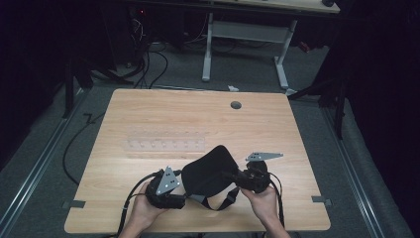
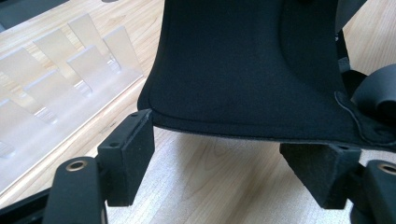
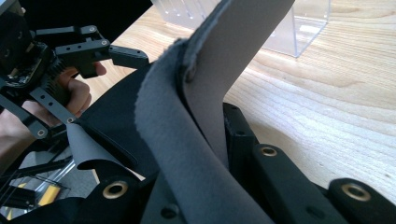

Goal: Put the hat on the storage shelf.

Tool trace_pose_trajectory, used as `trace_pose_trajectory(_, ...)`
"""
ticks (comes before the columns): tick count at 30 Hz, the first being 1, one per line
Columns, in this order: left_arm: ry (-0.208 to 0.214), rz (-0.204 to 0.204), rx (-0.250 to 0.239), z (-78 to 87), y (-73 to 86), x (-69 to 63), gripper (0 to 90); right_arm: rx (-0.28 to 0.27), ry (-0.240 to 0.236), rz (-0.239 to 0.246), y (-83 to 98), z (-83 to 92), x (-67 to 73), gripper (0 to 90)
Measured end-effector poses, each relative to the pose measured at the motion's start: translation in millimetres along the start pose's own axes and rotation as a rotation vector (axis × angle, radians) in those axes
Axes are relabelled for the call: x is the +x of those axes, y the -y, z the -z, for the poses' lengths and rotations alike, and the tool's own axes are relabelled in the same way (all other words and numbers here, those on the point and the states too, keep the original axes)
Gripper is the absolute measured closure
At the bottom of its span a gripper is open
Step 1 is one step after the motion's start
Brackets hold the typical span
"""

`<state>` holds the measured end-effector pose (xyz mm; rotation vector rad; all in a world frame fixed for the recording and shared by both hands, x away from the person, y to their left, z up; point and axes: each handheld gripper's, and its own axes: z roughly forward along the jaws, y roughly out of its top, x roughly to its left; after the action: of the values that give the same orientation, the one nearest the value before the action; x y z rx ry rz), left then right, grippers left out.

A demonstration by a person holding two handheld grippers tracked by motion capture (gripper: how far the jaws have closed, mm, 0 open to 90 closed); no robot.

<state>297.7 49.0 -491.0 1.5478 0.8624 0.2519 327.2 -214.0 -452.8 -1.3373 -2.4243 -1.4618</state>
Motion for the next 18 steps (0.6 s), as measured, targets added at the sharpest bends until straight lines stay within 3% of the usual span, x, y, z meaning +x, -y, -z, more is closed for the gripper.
trace_pose_trajectory(8,-0.008,-0.020,0.001,0.5,1.3,-0.4,36.6,0.003,-0.016,0.005,-3.1,-2.4,5.0,85.3)
trace_pose_trajectory(9,0.006,-0.011,-0.007,1.1,0.8,-1.3,36.6,0.003,-0.016,0.005,-3.1,-2.4,5.0,85.3)
trace_pose_trajectory(10,0.015,-0.011,-0.010,1.6,0.3,-2.7,39.5,0.007,-0.038,0.004,-3.7,-5.3,7.0,85.2)
trace_pose_trajectory(17,0.012,-0.005,-0.005,1.5,-1.6,-4.4,45.4,0.003,-0.067,0.011,-8.2,-12.2,15.5,84.8)
trace_pose_trajectory(18,0.011,-0.015,0.000,2.3,-1.8,-4.7,50.0,0.002,-0.074,0.014,-9.9,-14.3,18.2,84.3)
